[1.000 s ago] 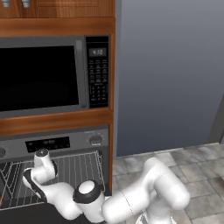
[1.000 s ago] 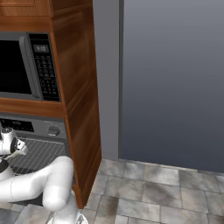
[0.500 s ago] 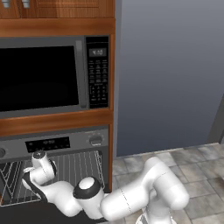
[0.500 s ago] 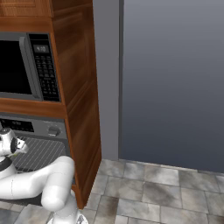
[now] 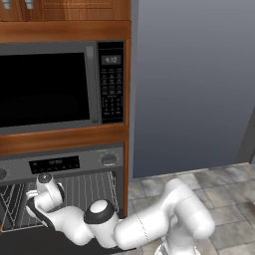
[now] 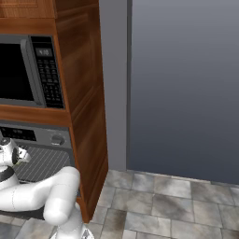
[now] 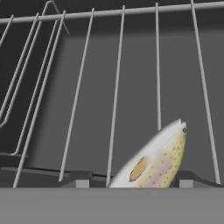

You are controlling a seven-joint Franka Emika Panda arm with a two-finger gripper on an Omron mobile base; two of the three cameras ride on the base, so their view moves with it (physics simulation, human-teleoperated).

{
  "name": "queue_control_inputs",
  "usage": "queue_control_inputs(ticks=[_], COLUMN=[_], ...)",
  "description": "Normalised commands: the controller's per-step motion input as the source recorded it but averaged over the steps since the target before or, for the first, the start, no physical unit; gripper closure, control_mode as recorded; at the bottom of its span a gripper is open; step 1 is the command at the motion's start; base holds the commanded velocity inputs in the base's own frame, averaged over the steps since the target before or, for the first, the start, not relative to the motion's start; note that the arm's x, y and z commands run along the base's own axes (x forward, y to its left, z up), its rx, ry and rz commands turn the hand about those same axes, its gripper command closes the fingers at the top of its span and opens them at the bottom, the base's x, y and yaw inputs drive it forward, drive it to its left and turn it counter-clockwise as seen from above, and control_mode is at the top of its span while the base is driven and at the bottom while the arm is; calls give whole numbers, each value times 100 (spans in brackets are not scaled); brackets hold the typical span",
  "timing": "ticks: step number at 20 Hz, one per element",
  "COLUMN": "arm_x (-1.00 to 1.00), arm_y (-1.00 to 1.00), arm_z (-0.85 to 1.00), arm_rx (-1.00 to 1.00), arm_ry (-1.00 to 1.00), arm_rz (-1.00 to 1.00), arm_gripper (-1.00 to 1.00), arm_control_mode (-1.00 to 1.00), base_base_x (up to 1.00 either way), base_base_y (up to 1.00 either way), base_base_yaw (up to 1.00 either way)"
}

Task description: Take the fish from the oven and place it on the plate on the counter.

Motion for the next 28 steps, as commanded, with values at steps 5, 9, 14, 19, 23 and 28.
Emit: queue_control_inputs(ticks=[5, 9, 14, 19, 23, 28], arm_x=[0, 1, -16, -53, -69, -83], arm_y=[11, -1, 0, 0, 0, -4], arm_z=[-22, -2, 0, 0, 7, 52], arm_rx=[0, 0, 0, 0, 0, 1], arm_ry=[20, 10, -8, -19, -20, -18], arm_rz=[0, 1, 4, 6, 5, 3], arm_gripper=[100, 100, 100, 100, 100, 100], arm_control_mode=[-100, -100, -100, -100, -100, -100], base_base_x=[0, 0, 0, 0, 0, 0], base_base_y=[0, 0, 0, 0, 0, 0], base_base_yaw=[0, 0, 0, 0, 0, 0])
